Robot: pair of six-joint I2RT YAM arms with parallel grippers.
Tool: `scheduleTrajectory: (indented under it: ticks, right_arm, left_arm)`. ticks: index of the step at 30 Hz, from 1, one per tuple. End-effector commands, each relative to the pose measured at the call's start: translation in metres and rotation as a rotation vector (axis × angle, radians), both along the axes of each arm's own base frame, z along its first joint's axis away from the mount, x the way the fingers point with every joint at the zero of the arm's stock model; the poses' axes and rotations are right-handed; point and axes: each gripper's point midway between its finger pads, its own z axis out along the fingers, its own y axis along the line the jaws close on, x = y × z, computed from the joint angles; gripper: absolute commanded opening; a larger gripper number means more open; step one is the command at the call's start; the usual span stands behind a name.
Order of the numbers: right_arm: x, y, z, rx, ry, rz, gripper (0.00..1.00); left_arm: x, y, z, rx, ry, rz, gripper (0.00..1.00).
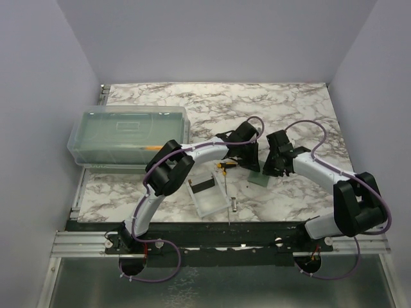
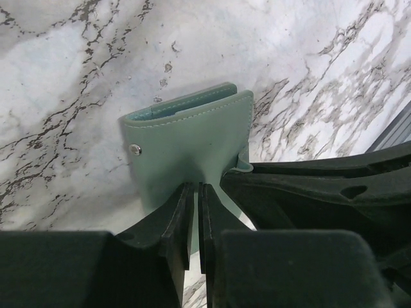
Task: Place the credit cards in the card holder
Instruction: Open the card holder at the center of the board.
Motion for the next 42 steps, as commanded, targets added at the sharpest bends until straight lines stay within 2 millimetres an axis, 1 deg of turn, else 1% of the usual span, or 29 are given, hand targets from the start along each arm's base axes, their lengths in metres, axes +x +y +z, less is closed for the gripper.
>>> scheduleTrajectory:
  ticks: [1, 3, 4, 5, 7, 8, 9, 10, 14, 15, 17, 18, 20, 23, 25, 26, 27, 29, 30, 31, 32, 34, 36, 38, 40, 42]
  right_arm:
    - [0.007, 0.012, 0.013, 0.079, -0.076, -0.016, 0.03]
    - [0.002, -0.002, 0.018, 0.059, -0.089, -0.058, 0.03]
    - [-0.002, -0.013, 0.018, 0.038, -0.087, -0.095, 0.05]
    - [-0.007, -0.026, 0.016, 0.008, -0.075, -0.137, 0.08]
    - [-0.022, -0.06, 0.005, -0.09, 0.0, -0.25, 0.13]
    - [-0.029, -0.071, 0.002, -0.136, 0.032, -0.284, 0.15]
    - [-0.034, -0.078, -0.001, -0.171, 0.061, -0.309, 0.17]
    - [-0.036, -0.08, -0.001, -0.182, 0.077, -0.318, 0.18]
    - [-0.038, -0.075, -0.002, -0.162, 0.099, -0.304, 0.23]
    - [-0.037, -0.074, -0.001, -0.157, 0.099, -0.287, 0.28]
    - [-0.033, -0.071, 0.004, -0.154, 0.089, -0.243, 0.32]
    - [-0.029, -0.068, 0.009, -0.143, 0.08, -0.217, 0.36]
    - [-0.02, -0.062, 0.022, -0.12, 0.041, -0.165, 0.37]
    - [-0.006, -0.052, 0.053, -0.074, -0.064, -0.086, 0.37]
    - [0.001, -0.037, 0.071, -0.01, -0.12, -0.01, 0.42]
    - [0.004, -0.028, 0.077, 0.033, -0.131, 0.025, 0.46]
    - [0.006, -0.015, 0.082, 0.092, -0.14, 0.071, 0.5]
    - [0.01, 0.012, 0.086, 0.224, -0.151, 0.141, 0.54]
    - [0.011, 0.022, 0.084, 0.275, -0.147, 0.155, 0.54]
    - [0.014, 0.029, 0.082, 0.317, -0.144, 0.159, 0.52]
    - [0.014, 0.034, 0.076, 0.344, -0.13, 0.149, 0.47]
    - [0.018, 0.033, 0.061, 0.351, -0.105, 0.119, 0.4]
    - [0.019, 0.025, 0.045, 0.316, -0.074, 0.076, 0.38]
    - [0.015, 0.011, 0.029, 0.258, -0.042, 0.019, 0.39]
    - [0.01, 0.0, 0.019, 0.241, -0.036, -0.018, 0.45]
    - [0.006, -0.006, 0.013, 0.269, -0.038, -0.044, 0.5]
  left_arm:
    - [-0.024, 0.006, -0.035, 0.049, 0.102, -0.003, 0.13]
    - [-0.015, 0.017, -0.045, 0.083, 0.094, 0.037, 0.11]
    - [-0.01, 0.022, -0.048, 0.091, 0.095, 0.052, 0.11]
    - [-0.006, 0.027, -0.05, 0.1, 0.095, 0.066, 0.11]
    - [-0.001, 0.033, -0.052, 0.108, 0.09, 0.079, 0.11]
    - [0.001, 0.036, -0.053, 0.11, 0.09, 0.084, 0.11]
    - [0.002, 0.037, -0.052, 0.108, 0.092, 0.084, 0.11]
    - [0.002, 0.037, -0.053, 0.106, 0.096, 0.083, 0.11]
    - [0.003, 0.035, -0.051, 0.092, 0.106, 0.078, 0.1]
    - [0.003, 0.035, -0.05, 0.088, 0.108, 0.078, 0.1]
    - [0.002, 0.033, -0.047, 0.079, 0.107, 0.072, 0.1]
    - [0.002, 0.033, -0.046, 0.075, 0.108, 0.07, 0.1]
    - [0.002, 0.032, -0.045, 0.07, 0.111, 0.066, 0.1]
    - [0.001, 0.03, -0.043, 0.063, 0.114, 0.061, 0.1]
    - [0.001, 0.03, -0.044, 0.062, 0.116, 0.061, 0.1]
    - [0.001, 0.029, -0.043, 0.06, 0.115, 0.061, 0.1]
    - [0.001, 0.029, -0.043, 0.059, 0.115, 0.06, 0.1]
    - [0.002, 0.027, -0.042, 0.054, 0.112, 0.058, 0.1]
    - [0.003, 0.026, -0.041, 0.053, 0.112, 0.058, 0.1]
    - [0.003, 0.026, -0.041, 0.051, 0.112, 0.057, 0.1]
    - [0.003, 0.025, -0.04, 0.049, 0.112, 0.056, 0.1]
    - [0.003, 0.025, -0.04, 0.048, 0.112, 0.058, 0.1]
    - [0.003, 0.026, -0.038, 0.047, 0.113, 0.059, 0.1]
    - [0.002, 0.026, -0.038, 0.048, 0.112, 0.056, 0.1]
    - [0.002, 0.027, -0.037, 0.047, 0.109, 0.055, 0.1]
    - [0.002, 0.027, -0.036, 0.046, 0.107, 0.053, 0.1]
